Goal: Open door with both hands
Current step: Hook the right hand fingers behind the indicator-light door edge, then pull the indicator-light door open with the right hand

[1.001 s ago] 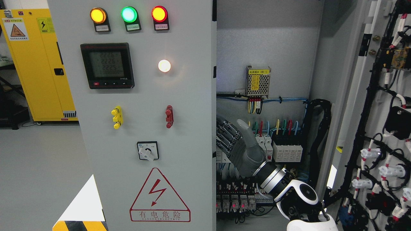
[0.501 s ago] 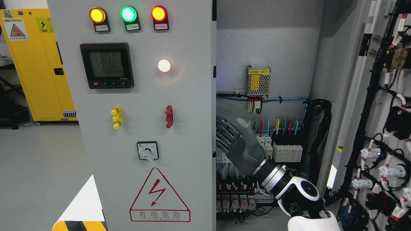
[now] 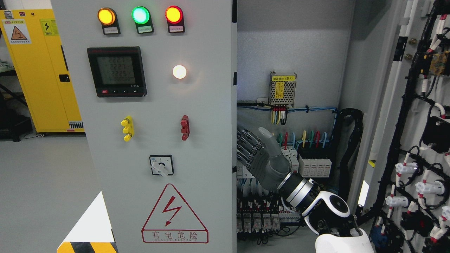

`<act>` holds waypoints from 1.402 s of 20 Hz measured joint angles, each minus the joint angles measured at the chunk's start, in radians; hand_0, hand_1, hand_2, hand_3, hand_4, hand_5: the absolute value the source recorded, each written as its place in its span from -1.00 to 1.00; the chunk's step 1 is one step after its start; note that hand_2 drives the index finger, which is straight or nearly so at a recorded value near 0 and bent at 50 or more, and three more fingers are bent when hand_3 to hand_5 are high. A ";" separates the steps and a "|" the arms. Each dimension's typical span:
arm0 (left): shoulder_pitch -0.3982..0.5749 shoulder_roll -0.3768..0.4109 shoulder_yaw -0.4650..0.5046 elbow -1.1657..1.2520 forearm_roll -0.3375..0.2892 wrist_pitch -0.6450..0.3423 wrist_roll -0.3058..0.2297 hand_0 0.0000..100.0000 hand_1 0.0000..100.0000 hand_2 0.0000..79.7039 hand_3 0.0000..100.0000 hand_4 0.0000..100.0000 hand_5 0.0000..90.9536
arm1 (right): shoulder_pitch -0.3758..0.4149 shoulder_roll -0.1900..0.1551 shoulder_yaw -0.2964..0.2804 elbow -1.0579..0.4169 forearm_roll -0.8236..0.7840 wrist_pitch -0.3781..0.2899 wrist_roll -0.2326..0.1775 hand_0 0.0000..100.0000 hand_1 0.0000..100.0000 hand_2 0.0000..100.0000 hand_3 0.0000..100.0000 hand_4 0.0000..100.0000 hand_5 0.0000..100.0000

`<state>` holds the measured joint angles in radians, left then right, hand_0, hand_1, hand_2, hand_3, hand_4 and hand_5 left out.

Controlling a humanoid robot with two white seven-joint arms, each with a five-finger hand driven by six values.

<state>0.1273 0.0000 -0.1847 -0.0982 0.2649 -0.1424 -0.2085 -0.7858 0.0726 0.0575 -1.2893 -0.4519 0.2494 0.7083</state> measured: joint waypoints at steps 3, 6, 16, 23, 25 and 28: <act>0.000 0.000 0.000 0.000 0.000 0.000 -0.001 -0.28 -0.55 -1.00 -1.00 -1.00 -1.00 | 0.000 0.000 0.000 0.001 0.000 0.000 0.022 -0.57 -0.78 -1.00 -1.00 -1.00 -1.00; 0.000 0.000 0.000 0.000 0.000 0.000 -0.001 -0.28 -0.55 -1.00 -1.00 -1.00 -1.00 | -0.001 0.000 0.001 0.002 0.000 0.000 0.033 -0.57 -0.78 -1.00 -1.00 -1.00 -1.00; 0.000 0.000 0.000 0.000 0.000 0.000 0.001 -0.28 -0.55 -1.00 -1.00 -1.00 -1.00 | 0.020 -0.005 0.004 -0.015 -0.001 0.000 0.037 -0.57 -0.79 -1.00 -1.00 -1.00 -1.00; 0.000 0.000 0.000 0.000 0.000 0.000 0.001 -0.28 -0.55 -1.00 -1.00 -1.00 -1.00 | 0.088 -0.036 0.050 -0.076 -0.036 0.000 0.036 -0.57 -0.79 -1.00 -1.00 -1.00 -1.00; 0.000 0.000 -0.001 0.000 0.000 0.000 0.001 -0.28 -0.55 -1.00 -1.00 -1.00 -1.00 | 0.111 -0.050 0.073 -0.098 -0.055 0.000 0.040 -0.57 -0.79 -1.00 -1.00 -1.00 -1.00; 0.000 0.000 -0.001 0.000 0.000 0.000 0.001 -0.27 -0.55 -1.00 -1.00 -1.00 -1.00 | 0.147 -0.069 0.116 -0.137 -0.073 0.001 0.044 -0.57 -0.79 -1.00 -1.00 -1.00 -1.00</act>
<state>0.1273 0.0000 -0.1853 -0.0982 0.2654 -0.1425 -0.2073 -0.6386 0.0039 0.1735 -1.4266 -0.5244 0.2507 0.7518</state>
